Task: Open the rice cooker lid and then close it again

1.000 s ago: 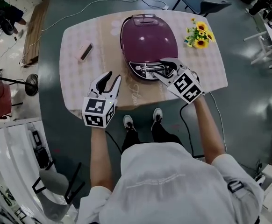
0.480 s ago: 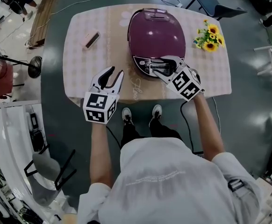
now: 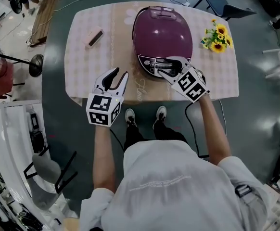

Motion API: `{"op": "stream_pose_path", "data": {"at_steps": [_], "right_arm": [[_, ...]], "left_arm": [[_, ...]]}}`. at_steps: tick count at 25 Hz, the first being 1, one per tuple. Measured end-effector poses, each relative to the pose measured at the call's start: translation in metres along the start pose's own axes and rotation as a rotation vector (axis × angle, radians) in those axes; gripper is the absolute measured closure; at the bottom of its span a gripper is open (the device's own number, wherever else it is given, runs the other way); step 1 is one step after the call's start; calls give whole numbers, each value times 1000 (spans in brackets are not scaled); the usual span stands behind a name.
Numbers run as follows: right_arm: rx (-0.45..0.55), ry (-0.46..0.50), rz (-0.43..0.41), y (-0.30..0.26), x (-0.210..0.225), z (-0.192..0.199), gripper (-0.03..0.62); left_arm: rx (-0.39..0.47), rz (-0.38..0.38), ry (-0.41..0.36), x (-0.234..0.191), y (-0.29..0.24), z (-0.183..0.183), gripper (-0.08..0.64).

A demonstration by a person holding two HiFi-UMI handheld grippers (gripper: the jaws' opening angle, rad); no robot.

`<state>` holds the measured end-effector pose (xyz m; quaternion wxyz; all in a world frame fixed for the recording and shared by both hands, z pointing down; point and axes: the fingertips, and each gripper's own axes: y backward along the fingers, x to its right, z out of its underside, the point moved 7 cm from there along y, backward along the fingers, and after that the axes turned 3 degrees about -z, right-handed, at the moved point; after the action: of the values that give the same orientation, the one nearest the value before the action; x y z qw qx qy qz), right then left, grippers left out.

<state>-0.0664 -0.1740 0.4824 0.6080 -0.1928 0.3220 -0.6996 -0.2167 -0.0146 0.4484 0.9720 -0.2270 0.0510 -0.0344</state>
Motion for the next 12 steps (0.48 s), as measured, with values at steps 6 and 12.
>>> {"op": "stream_pose_path", "data": {"at_steps": [6,12], "right_arm": [[30,-8,19,1,-2,1,379],[59,-67,32,0,0,1,379]], "left_arm": [[1,15,3,3,-1,1,420],[5,29,-1,3,-4,-2,420]]}}
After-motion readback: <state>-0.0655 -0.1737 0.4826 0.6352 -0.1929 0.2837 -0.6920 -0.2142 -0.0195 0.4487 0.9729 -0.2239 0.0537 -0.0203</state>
